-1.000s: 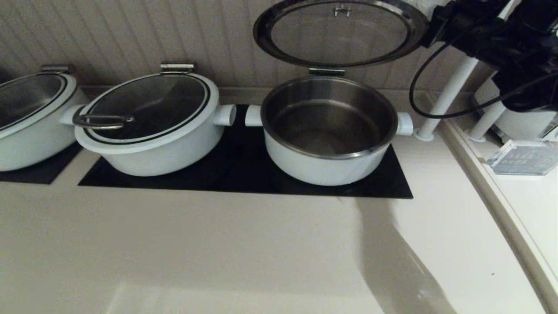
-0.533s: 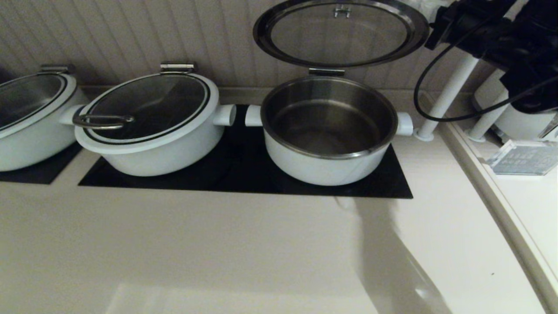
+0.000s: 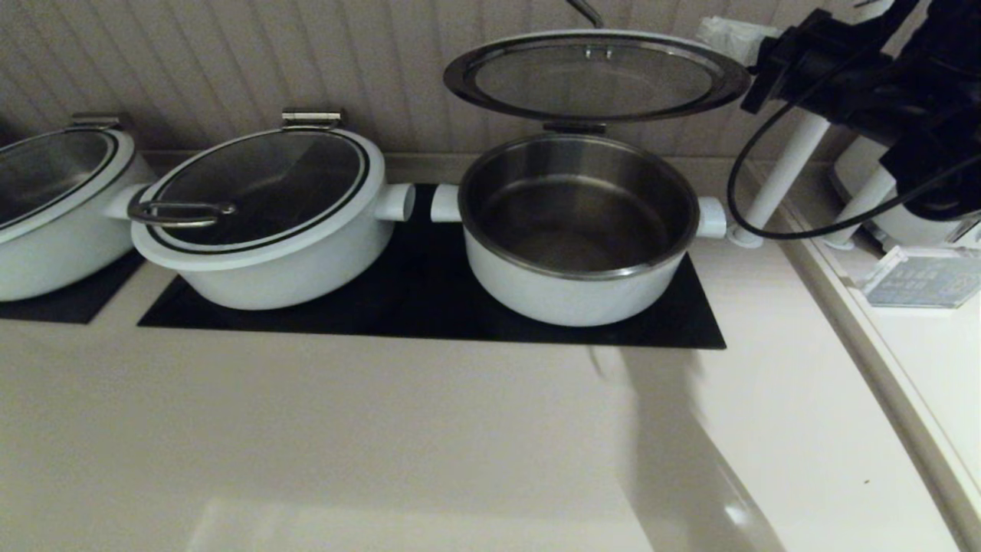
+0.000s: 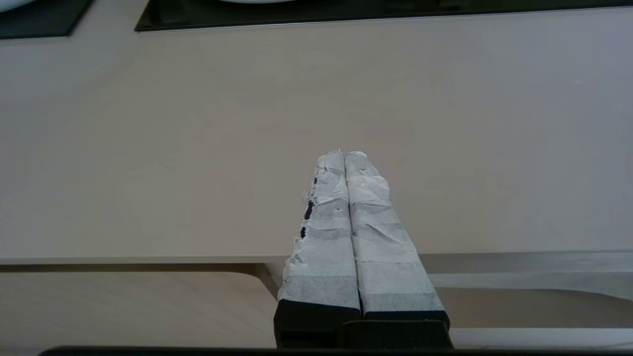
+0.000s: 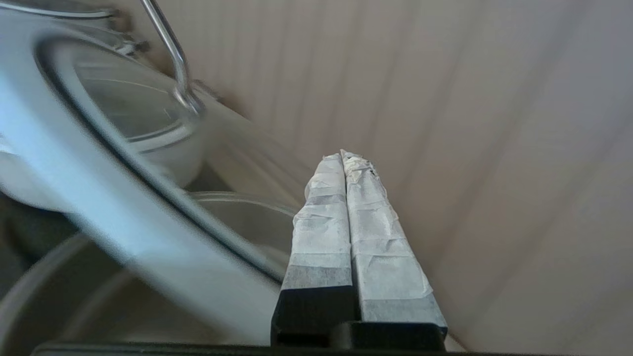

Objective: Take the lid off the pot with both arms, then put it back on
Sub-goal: Close the pot lid

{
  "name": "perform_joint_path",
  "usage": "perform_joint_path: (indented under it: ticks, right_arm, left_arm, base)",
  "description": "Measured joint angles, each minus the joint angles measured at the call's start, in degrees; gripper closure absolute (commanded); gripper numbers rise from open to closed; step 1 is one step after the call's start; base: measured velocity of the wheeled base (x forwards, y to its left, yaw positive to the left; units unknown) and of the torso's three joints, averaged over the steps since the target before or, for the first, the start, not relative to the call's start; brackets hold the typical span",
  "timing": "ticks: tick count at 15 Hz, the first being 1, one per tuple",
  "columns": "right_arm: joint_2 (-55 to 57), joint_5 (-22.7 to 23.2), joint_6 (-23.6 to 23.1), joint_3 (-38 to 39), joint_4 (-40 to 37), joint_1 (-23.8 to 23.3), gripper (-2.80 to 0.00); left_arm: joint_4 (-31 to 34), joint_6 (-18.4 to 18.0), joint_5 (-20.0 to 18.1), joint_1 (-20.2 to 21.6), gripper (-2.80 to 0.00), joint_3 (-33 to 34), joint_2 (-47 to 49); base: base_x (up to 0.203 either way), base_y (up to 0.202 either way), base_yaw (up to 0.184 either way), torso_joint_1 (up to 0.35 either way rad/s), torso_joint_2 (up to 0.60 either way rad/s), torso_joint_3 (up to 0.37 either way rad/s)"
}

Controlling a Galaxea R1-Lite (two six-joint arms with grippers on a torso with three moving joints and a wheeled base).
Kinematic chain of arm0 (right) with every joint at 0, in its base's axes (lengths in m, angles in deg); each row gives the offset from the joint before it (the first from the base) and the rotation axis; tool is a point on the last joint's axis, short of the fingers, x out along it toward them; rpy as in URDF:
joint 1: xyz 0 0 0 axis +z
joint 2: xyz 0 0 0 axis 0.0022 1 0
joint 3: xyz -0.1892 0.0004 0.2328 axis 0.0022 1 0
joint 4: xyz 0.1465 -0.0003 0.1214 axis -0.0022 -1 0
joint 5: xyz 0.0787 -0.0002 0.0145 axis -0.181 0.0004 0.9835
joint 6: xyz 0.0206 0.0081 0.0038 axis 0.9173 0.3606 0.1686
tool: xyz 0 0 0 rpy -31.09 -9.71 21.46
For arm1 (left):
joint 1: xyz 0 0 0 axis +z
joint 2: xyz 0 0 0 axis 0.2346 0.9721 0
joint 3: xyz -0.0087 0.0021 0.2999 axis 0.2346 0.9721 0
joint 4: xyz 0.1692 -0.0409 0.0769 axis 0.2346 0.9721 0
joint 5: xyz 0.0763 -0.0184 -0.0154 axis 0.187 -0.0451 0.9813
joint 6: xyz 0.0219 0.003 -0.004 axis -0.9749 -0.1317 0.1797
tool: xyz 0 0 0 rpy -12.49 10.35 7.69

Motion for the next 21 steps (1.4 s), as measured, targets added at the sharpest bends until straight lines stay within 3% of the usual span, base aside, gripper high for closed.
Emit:
perform_joint_path:
  ticks: [6,21]
  right_arm:
    - [-1.5,0.28,-1.91,4.98,0.43,1.06,0.0]
    - [-3.65,0.4,-1.91,21.68,11.22,2.15,0.0]
  left_arm:
    - [0.03,-0.04,0.03,0.0,0.0,0.0,0.0]
    - [0.02,-0.02,0.0,-0.02,0.0,0.0,0.0]
  base:
    - [0.0,0.0,0.0,0.0,0.0,0.0]
    - [0.0,0.0,0.0,0.0,0.0,0.0]
